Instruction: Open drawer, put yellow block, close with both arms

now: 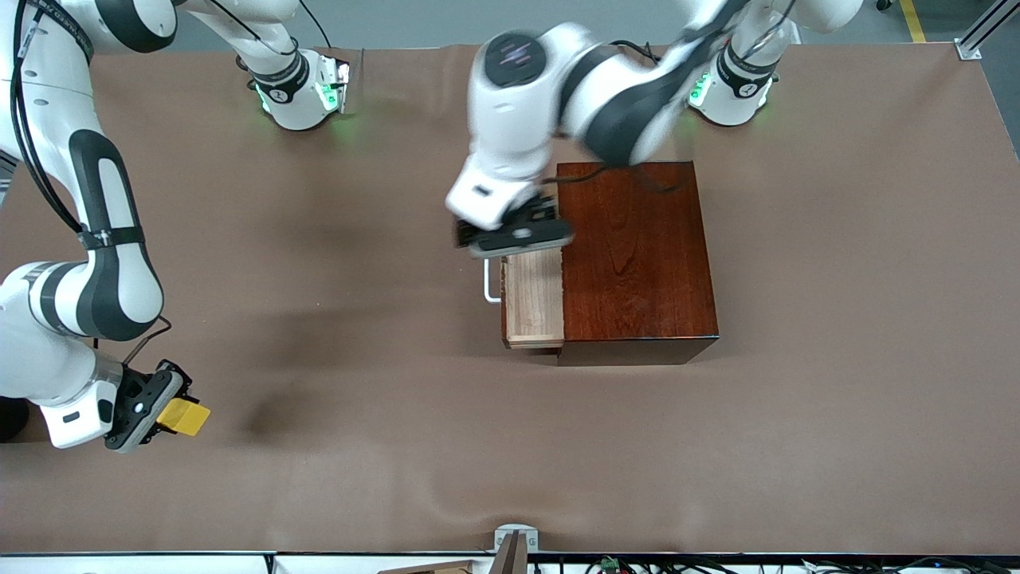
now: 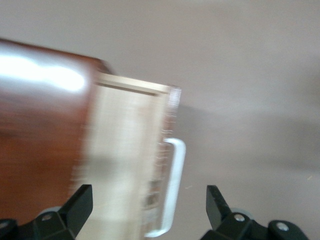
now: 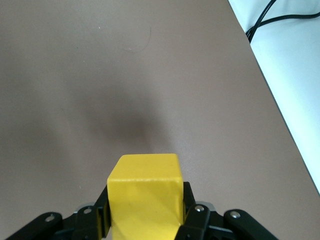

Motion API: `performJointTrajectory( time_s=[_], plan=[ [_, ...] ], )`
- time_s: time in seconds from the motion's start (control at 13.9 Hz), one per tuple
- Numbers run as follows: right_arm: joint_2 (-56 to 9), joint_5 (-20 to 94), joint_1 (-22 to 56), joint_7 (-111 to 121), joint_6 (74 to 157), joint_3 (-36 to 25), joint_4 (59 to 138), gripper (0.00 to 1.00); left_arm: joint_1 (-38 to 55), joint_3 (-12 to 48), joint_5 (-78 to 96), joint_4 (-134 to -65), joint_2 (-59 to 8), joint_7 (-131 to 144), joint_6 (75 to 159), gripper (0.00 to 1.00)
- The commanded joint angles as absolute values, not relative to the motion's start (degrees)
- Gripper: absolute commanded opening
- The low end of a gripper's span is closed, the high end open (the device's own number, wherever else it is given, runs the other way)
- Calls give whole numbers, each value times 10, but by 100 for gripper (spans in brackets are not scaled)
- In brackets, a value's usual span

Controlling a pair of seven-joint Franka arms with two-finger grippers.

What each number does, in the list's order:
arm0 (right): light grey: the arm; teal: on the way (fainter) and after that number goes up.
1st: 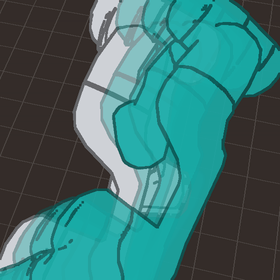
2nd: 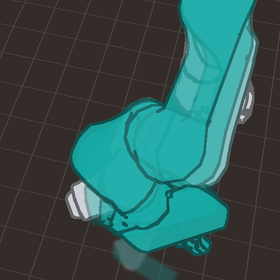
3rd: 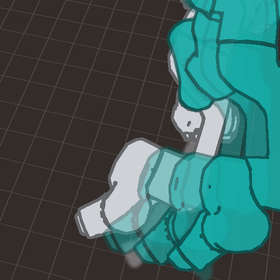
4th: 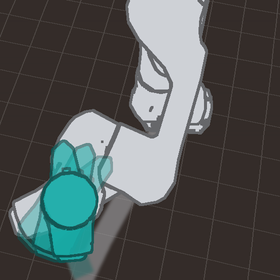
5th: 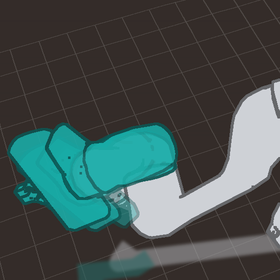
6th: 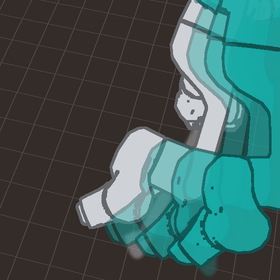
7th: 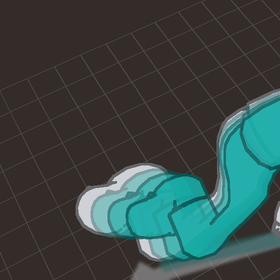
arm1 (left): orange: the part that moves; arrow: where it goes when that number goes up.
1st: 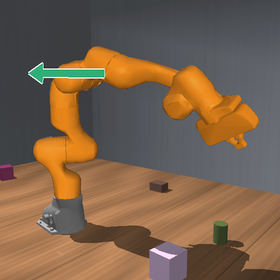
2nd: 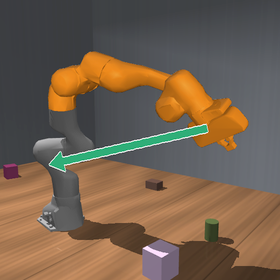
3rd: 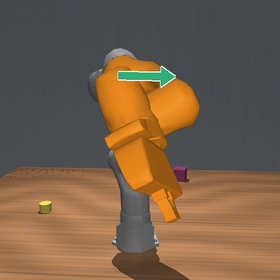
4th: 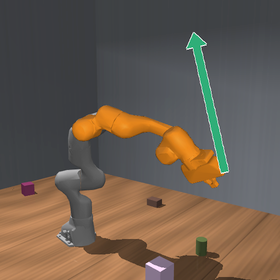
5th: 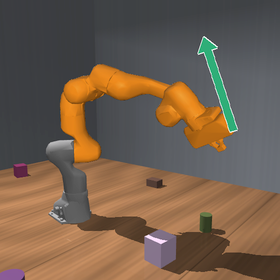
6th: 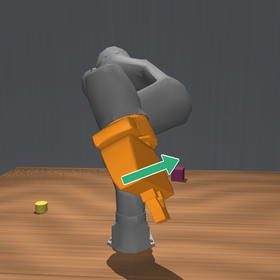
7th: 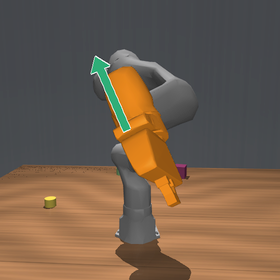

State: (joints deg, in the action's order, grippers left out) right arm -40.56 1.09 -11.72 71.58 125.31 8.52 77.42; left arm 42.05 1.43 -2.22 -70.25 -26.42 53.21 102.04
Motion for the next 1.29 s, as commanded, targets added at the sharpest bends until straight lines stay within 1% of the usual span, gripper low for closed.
performJointTrajectory(
  time_s=[0.0, 0.22, 0.43, 0.57, 0.79, 0.86, 1.01, 1.22],
  plan=[
    [-407, 15, -122, 734, 1253, 95, 766, 0, 343, 19, -3, -734, -183, 405, 914, 100],
    [-405, 17, -107, 738, 1253, 98, 753, 0, 226, 19, 26, -748, -128, 247, 847, 100],
    [-404, 16, -65, 717, 1254, 98, 732, 0, 124, 19, 31, -791, -80, 117, 842, 100],
    [-406, 13, -31, 662, 1255, 95, 714, 0, 66, 19, 31, -799, -70, 57, 843, 100],
    [-400, 12, 3, 656, 1232, 98, 706, 0, 35, 18, 23, -807, -67, 40, 846, 100],
    [-400, 12, 13, 659, 1210, 102, 705, 0, 31, 15, 23, -815, -63, 39, 849, 100],
    [-396, 11, 40, 673, 1177, 124, 704, 0, -6, 19, 28, -819, -55, 32, 864, 100],
    [-379, 9, 94, 673, 1120, 137, 693, 0, -7, 19, 24, -838, -51, 23, 893, 100]
  ],
)
